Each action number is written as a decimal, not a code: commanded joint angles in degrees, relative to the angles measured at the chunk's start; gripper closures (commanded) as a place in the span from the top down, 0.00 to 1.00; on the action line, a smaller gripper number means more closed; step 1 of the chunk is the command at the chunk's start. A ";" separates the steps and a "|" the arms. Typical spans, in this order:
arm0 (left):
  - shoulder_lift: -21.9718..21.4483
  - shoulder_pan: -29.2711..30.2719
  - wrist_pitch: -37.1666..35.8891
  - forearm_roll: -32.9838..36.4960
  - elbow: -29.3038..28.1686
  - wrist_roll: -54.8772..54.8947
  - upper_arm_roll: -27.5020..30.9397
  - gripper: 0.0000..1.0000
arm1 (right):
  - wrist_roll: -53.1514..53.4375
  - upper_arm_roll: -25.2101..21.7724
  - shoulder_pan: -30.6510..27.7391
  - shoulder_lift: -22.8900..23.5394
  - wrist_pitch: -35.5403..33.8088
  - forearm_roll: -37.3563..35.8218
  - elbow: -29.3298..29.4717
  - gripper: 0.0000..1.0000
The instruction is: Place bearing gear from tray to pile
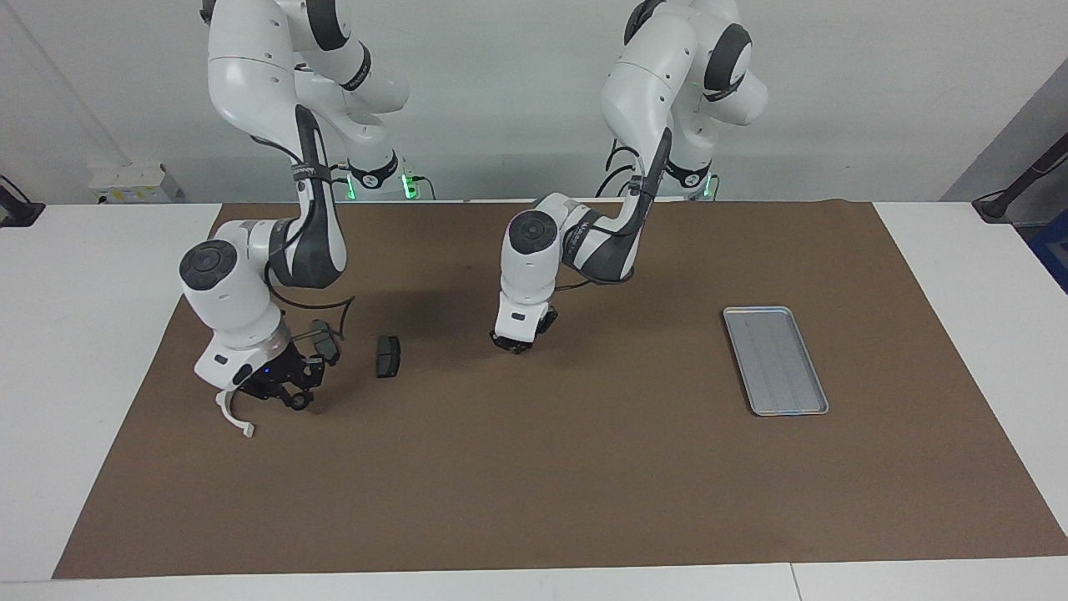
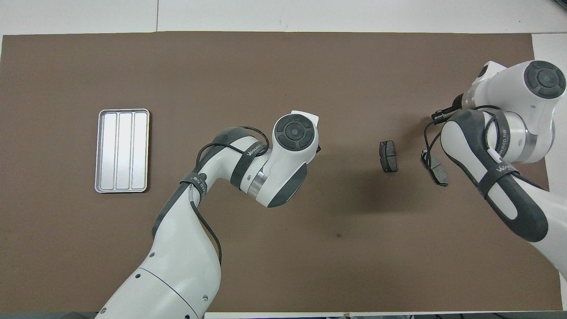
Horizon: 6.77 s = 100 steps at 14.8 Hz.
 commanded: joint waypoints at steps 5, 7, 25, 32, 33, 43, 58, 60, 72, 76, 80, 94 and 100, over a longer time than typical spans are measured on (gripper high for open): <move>-0.30 -1.28 -1.59 -0.29 0.32 -0.69 1.50 1.00 | -2.87 0.81 -1.94 0.77 3.37 0.58 -2.75 0.00; -0.91 -0.32 -3.88 -0.21 1.11 -0.60 1.59 1.00 | -2.79 0.81 -1.85 0.86 4.42 0.58 -3.53 0.00; -28.58 31.40 -35.17 -0.12 -2.39 40.69 5.02 1.00 | 29.86 0.73 14.38 -1.77 -8.30 -0.47 6.82 1.00; -36.07 37.91 -34.91 -0.12 -10.75 49.14 4.15 1.00 | 51.42 0.90 31.79 -1.51 -12.09 -1.89 11.83 1.00; -36.24 38.00 -34.82 -0.12 -11.10 49.23 4.05 1.00 | 53.10 0.90 33.46 -1.34 -11.57 -1.45 11.84 1.00; -36.95 37.92 -26.39 -0.12 -14.87 50.11 4.05 1.00 | 53.82 0.81 37.00 3.24 -0.15 -2.15 5.08 1.00; -36.95 38.62 -28.23 -0.12 -14.62 50.02 3.53 1.00 | 53.38 1.16 36.03 1.65 2.32 -1.01 -0.90 0.96; -36.95 38.62 -28.32 -0.03 -14.53 50.02 3.61 1.00 | 53.38 1.16 36.20 1.65 2.41 -1.01 -1.08 0.95; -36.07 38.80 -32.27 3.30 -8.73 52.48 3.17 1.00 | 53.38 1.16 36.20 1.65 4.34 0.14 -2.75 0.00; -36.16 38.80 -32.71 3.84 -8.56 52.48 3.09 1.00 | 52.33 0.90 32.88 0.61 3.29 -0.04 -0.21 0.00; -36.25 38.80 -32.62 3.84 -8.47 52.48 2.91 1.00 | 37.61 1.08 23.31 -1.51 -3.37 0.05 4.62 0.00; -36.77 38.80 -32.27 5.59 -9.35 60.30 2.03 1.00 | 9.26 1.16 5.45 -2.30 -2.87 0.22 -0.72 0.00; -36.95 38.80 -32.27 5.51 -9.79 59.60 2.03 1.00 | 8.64 1.08 4.12 -1.60 1.18 0.22 -3.28 0.00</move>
